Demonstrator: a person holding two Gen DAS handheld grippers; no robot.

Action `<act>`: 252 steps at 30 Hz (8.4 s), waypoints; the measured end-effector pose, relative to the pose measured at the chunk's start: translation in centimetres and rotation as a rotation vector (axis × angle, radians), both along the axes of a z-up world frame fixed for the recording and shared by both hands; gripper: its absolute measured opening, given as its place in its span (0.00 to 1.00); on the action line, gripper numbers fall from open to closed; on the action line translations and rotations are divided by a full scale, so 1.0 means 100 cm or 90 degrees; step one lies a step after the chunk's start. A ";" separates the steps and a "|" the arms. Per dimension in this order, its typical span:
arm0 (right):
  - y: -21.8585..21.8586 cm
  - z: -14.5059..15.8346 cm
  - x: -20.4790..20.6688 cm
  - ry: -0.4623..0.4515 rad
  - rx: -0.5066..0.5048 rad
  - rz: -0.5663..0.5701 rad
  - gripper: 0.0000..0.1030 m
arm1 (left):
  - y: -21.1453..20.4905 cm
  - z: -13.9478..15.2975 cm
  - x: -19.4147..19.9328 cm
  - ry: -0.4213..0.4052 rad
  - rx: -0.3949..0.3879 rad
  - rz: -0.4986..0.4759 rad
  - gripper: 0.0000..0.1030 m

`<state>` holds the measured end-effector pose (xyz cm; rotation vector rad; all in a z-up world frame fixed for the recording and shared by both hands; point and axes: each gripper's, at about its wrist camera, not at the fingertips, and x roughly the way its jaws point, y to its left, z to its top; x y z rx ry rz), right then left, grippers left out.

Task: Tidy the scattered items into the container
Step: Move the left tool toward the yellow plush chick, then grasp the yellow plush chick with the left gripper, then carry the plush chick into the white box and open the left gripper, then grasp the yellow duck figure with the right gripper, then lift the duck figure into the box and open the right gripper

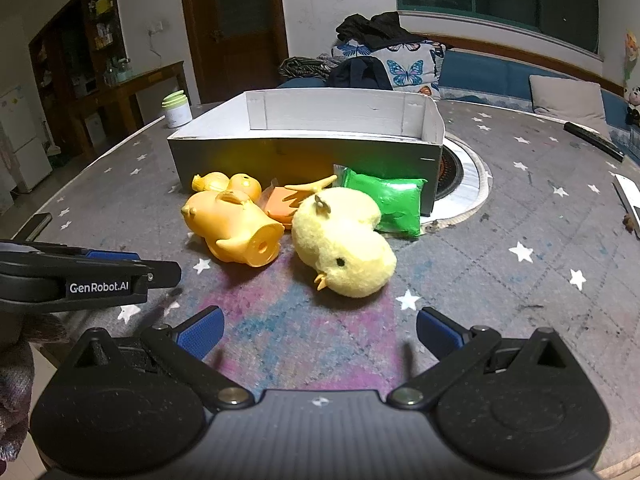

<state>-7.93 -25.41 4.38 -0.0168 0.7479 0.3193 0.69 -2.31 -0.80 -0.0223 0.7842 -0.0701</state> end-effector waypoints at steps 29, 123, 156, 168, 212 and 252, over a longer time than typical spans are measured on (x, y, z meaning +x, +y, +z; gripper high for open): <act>0.000 -0.006 0.016 0.008 0.014 0.000 1.00 | -0.006 -0.001 0.021 0.017 0.002 -0.014 0.42; -0.017 0.018 0.199 -0.022 0.071 -0.020 0.47 | -0.088 0.042 0.240 0.049 -0.158 -0.213 0.33; -0.010 0.044 0.089 -0.086 0.064 0.024 0.76 | -0.045 0.065 0.147 -0.010 -0.116 -0.185 0.35; 0.003 0.028 0.051 -0.054 0.067 0.060 0.80 | -0.016 0.054 0.103 -0.018 -0.101 -0.153 0.35; 0.067 0.005 0.055 -0.006 0.016 0.186 0.64 | 0.058 0.014 0.090 0.084 -0.273 -0.035 0.36; 0.051 0.033 0.051 -0.052 0.048 0.150 0.45 | 0.027 0.063 0.087 0.021 -0.257 -0.059 0.36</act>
